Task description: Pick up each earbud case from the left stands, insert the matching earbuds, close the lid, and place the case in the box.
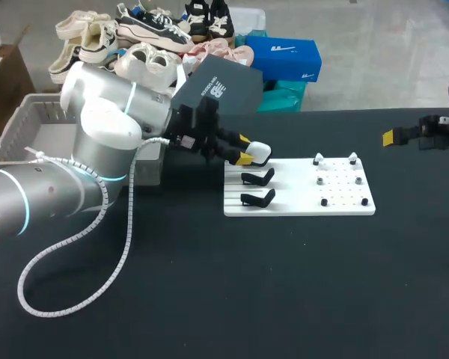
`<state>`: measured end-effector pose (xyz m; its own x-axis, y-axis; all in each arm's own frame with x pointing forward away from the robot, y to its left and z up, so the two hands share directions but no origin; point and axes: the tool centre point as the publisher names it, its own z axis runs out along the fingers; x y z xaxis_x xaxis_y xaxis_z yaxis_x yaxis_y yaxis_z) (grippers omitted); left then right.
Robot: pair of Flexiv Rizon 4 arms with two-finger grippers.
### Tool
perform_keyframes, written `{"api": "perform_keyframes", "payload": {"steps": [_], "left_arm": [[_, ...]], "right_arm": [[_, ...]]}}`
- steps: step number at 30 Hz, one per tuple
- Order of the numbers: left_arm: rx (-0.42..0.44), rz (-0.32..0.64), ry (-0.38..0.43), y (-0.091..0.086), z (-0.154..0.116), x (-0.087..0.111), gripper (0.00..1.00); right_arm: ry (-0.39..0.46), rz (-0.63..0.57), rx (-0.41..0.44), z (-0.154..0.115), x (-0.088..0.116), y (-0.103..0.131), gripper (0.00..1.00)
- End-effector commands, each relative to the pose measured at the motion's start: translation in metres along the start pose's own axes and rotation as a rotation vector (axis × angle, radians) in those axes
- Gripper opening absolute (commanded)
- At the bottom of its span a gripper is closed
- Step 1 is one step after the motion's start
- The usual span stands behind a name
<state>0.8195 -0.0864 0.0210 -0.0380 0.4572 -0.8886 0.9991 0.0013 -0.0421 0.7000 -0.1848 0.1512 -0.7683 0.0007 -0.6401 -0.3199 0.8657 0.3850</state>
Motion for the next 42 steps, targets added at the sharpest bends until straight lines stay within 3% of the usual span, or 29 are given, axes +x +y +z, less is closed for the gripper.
{"api": "perform_keyframes", "payload": {"steps": [1, 29, 32, 34, 38, 42], "left_arm": [[0.011, 0.003, -0.003, 0.005, 0.002, 0.000, 0.52], [0.011, 0.019, 0.003, 0.007, 0.013, -0.002, 0.42], [0.011, 0.019, 0.004, 0.008, 0.015, -0.002, 0.35], [0.011, 0.021, 0.006, 0.007, 0.017, -0.001, 0.15], [0.007, 0.019, 0.007, 0.008, 0.017, 0.000, 0.00], [0.001, 0.025, -0.010, 0.008, 0.014, -0.002, 0.00]], "right_arm": [[0.001, -0.001, -0.005, 0.001, 0.000, -0.001, 1.00], [0.001, -0.001, -0.005, 0.001, 0.000, -0.001, 1.00], [0.001, -0.001, -0.005, 0.001, 0.000, -0.001, 1.00], [0.001, -0.001, -0.005, 0.001, 0.000, -0.001, 1.00], [0.001, -0.001, -0.005, 0.001, 0.000, -0.001, 1.00], [0.001, -0.001, -0.005, 0.001, 0.000, -0.001, 1.00]]}}
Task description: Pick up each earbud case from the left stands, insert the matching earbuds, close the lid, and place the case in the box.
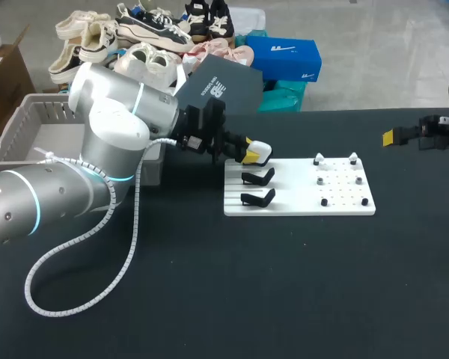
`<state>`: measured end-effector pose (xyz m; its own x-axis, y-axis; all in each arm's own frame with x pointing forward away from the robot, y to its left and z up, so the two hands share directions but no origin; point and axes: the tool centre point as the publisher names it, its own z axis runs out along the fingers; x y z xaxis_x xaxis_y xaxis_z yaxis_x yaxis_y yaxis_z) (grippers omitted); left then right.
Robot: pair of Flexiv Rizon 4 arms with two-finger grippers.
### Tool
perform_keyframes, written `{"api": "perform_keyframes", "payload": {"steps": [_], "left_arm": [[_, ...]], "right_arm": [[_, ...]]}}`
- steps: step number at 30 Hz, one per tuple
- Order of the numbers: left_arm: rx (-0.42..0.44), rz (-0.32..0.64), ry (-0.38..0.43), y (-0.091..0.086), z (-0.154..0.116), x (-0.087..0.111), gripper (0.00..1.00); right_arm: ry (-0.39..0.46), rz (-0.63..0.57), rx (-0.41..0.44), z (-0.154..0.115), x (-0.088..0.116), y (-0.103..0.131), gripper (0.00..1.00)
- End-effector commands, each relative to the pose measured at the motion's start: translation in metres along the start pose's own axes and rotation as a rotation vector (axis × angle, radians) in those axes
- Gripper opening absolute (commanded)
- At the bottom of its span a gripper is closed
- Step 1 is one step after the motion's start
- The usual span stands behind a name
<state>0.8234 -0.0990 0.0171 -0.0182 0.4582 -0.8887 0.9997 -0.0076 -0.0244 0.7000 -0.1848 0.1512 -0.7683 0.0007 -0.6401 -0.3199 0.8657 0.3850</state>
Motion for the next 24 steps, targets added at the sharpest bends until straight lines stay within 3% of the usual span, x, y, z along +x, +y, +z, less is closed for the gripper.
{"api": "perform_keyframes", "payload": {"steps": [1, 11, 24], "left_arm": [[0.001, 0.006, -0.015, 0.004, -0.001, -0.001, 0.00], [0.024, 0.038, -0.104, -0.016, -0.035, -0.023, 0.00], [-0.002, 0.041, -0.217, -0.082, -0.086, -0.061, 0.00]], "right_arm": [[0.001, -0.001, -0.005, 0.001, 0.000, -0.001, 1.00], [0.001, -0.001, -0.005, 0.001, 0.000, -0.001, 1.00], [0.001, -0.001, -0.005, 0.001, 0.000, -0.001, 1.00]]}}
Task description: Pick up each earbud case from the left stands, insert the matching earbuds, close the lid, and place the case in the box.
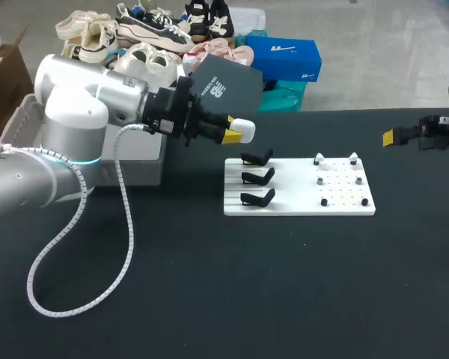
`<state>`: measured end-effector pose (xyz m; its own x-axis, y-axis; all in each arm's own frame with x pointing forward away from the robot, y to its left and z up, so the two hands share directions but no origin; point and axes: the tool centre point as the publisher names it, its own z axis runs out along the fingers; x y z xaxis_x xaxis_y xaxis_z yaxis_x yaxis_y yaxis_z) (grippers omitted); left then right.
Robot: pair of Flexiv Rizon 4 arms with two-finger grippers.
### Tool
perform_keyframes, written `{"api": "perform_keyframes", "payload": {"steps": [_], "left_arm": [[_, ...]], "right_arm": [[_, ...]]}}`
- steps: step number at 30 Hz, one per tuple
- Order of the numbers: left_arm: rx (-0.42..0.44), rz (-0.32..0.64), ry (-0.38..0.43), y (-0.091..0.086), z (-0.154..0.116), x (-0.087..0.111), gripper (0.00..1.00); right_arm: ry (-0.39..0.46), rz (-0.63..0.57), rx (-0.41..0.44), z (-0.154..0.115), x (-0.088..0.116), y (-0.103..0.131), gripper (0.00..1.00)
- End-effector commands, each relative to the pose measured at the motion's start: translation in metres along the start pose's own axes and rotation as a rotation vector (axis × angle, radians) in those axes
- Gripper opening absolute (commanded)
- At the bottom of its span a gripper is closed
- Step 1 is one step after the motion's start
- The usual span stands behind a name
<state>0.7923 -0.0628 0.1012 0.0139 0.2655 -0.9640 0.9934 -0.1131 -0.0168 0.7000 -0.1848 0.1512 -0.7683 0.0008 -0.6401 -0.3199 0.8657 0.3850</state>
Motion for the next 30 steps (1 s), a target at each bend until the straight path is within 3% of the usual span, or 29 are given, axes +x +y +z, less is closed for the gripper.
{"api": "perform_keyframes", "payload": {"steps": [1, 14, 22, 30], "left_arm": [[-0.101, 0.005, -0.020, -0.055, -0.011, -0.012, 0.00], [-0.166, 0.040, -0.113, -0.107, -0.005, -0.045, 0.00], [-0.248, 0.039, -0.152, -0.125, 0.013, -0.058, 0.00], [-0.257, -0.005, -0.168, -0.130, 0.022, -0.063, 0.00]], "right_arm": [[0.001, -0.001, -0.005, 0.001, 0.000, -0.001, 1.00], [0.001, -0.001, -0.005, 0.001, 0.000, -0.001, 1.00], [0.001, -0.001, -0.005, 0.001, 0.000, -0.001, 1.00], [0.001, -0.001, -0.005, 0.001, 0.000, -0.001, 1.00]]}}
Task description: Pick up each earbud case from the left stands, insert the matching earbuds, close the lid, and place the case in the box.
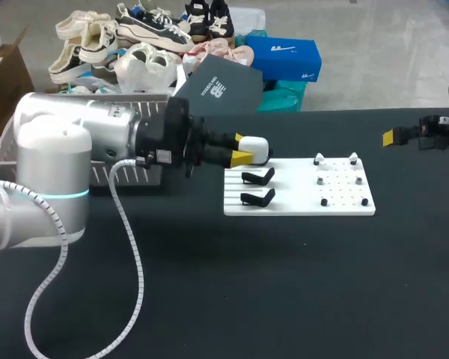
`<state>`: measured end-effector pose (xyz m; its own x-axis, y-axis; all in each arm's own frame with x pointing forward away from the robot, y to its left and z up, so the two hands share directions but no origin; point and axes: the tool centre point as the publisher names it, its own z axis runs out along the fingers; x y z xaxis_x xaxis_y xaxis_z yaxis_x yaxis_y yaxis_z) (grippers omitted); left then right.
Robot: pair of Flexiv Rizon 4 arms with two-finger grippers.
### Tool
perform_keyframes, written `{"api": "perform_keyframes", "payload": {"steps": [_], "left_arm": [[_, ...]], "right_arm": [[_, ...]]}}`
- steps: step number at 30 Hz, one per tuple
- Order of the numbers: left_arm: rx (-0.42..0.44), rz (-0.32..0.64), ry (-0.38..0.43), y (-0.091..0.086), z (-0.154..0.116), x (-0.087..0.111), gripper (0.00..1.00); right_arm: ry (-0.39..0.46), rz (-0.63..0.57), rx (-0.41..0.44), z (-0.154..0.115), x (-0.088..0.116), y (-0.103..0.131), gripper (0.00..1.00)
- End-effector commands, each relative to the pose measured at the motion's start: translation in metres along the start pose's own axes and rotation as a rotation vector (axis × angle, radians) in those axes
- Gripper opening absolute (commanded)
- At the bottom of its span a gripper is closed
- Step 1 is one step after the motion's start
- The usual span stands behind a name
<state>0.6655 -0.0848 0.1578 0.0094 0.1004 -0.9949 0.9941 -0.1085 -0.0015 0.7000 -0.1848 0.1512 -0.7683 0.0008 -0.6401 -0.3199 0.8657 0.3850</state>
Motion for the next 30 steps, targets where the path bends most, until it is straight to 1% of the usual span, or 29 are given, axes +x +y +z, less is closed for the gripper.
{"api": "perform_keyframes", "payload": {"steps": [1, 25, 30], "left_arm": [[-0.250, 0.002, 0.000, -0.006, 0.002, -0.001, 0.00], [-0.250, 0.002, 0.000, -0.006, 0.002, -0.001, 0.00], [-0.196, -0.003, -0.017, -0.007, 0.016, 0.004, 0.00]], "right_arm": [[0.001, -0.001, -0.005, 0.001, 0.000, -0.001, 1.00], [0.001, -0.001, -0.005, 0.001, 0.000, -0.001, 1.00], [0.001, -0.001, -0.005, 0.001, 0.000, -0.001, 1.00]]}}
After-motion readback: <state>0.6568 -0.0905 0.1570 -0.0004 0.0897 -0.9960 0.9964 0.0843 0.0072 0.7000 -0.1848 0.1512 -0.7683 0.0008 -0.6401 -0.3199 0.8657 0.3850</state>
